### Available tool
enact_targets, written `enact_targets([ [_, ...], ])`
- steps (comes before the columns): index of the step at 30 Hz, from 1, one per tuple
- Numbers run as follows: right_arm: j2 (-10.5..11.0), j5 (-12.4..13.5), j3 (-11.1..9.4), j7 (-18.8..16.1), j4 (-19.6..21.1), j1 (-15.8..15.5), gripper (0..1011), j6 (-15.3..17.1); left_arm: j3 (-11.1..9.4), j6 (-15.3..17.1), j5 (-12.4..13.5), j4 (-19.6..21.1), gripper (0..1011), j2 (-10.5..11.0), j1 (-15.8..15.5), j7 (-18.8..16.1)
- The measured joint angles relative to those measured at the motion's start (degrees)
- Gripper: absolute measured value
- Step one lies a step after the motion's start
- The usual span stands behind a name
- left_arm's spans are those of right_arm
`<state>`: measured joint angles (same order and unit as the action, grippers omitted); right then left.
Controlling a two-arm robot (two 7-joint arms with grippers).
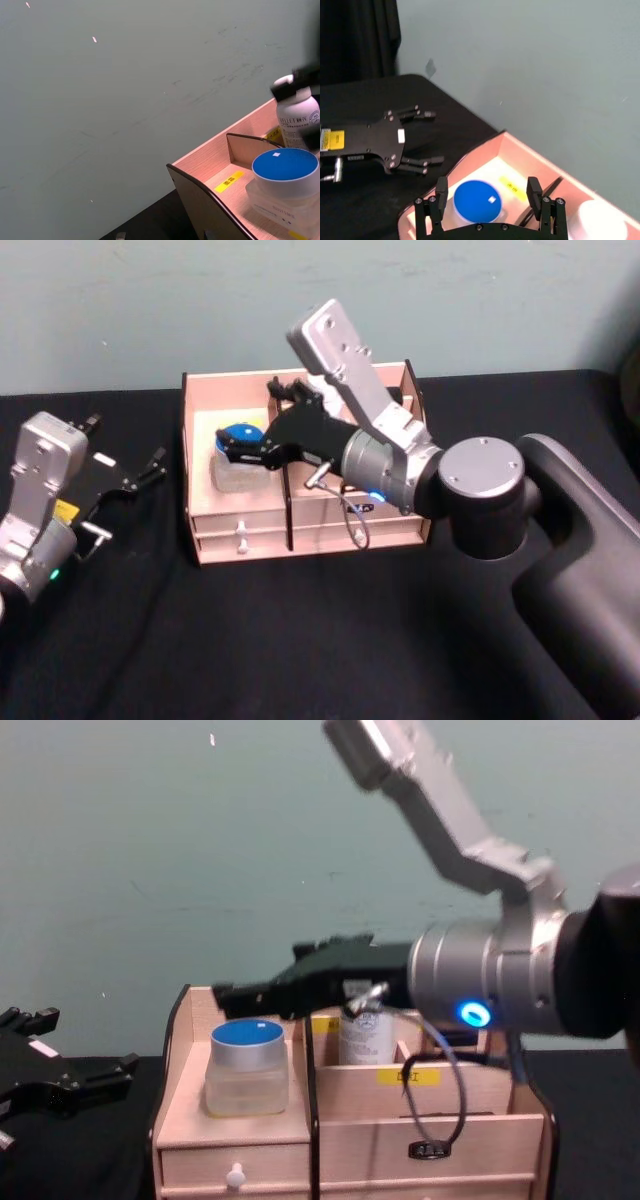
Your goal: Pick up the facial cleanser and watermelon frost from the table and place them into the tiered storage box.
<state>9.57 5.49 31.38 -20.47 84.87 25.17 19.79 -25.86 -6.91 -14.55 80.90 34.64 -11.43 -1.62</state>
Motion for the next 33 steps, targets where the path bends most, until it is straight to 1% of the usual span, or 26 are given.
enact_targets([
  [2,0.4,-0.4,-0.3,0.3,1.3,-0.4,1002,-0.8,0.0,0.0,0.0,0.0,1010,0.0,0.0,0.0],
  [4,1.0,-1.0,-0.9,1.1,3.2,-1.3,1002,-2.3,0.0,0.0,0.0,0.0,1010,0.0,0.0,0.0],
  [8,1.6,-1.7,-2.7,2.7,6.2,-3.2,1002,-4.3,0.0,0.0,0.0,0.0,1010,0.0,0.0,0.0],
  [9,1.9,-1.9,-3.6,3.6,7.4,-4.1,1002,-5.0,0.0,0.0,0.0,0.0,1010,0.0,0.0,0.0],
  [11,2.2,-2.4,-4.6,4.7,8.7,-5.1,1002,-5.7,0.0,0.0,0.0,0.0,1009,0.0,0.0,0.0],
  [13,2.6,-3.1,-6.1,6.5,10.3,-6.5,1002,-6.7,0.0,0.0,0.0,0.0,1010,0.0,0.0,0.0],
  [14,3.0,-3.6,-7.3,7.6,11.3,-7.4,1002,-7.3,0.0,0.0,0.0,0.0,1009,0.0,0.0,0.0],
  [17,3.4,-4.3,-8.9,9.1,12.4,-8.7,1002,-7.9,0.0,0.0,0.0,0.0,1009,0.0,0.0,0.0],
  [18,3.8,-4.7,-10.0,10.0,13.0,-9.4,1002,-8.3,0.0,0.0,0.0,0.0,1010,0.0,0.0,0.0],
  [19,4.0,-4.9,-10.6,10.4,13.3,-9.9,1002,-8.4,0.0,0.0,0.0,0.0,1009,0.0,0.0,0.0],
  [20,4.3,-5.2,-11.7,11.0,13.7,-10.7,1002,-8.7,0.0,0.0,0.0,0.0,1010,0.0,0.0,0.0],
  [21,4.3,-5.2,-11.7,11.0,13.7,-10.7,1002,-8.7,0.0,0.0,0.0,0.0,1009,0.0,0.0,0.0],
  [24,5.0,-5.6,-14.5,12.5,14.3,-12.7,1002,-8.9,0.0,0.0,0.0,0.0,1010,0.0,0.0,0.0],
  [26,5.1,-5.7,-15.4,12.9,14.3,-13.3,1002,-8.9,0.0,0.0,0.0,0.0,1009,0.0,0.0,0.0],
  [27,5.3,-5.8,-16.4,13.3,14.3,-13.9,1002,-8.9,0.0,0.0,0.0,0.0,1009,0.0,0.0,0.0],
  [33,5.5,-6.3,-19.1,14.2,13.5,-15.8,1002,-9.0,0.0,0.0,0.0,0.0,1009,0.0,0.0,0.0],
])
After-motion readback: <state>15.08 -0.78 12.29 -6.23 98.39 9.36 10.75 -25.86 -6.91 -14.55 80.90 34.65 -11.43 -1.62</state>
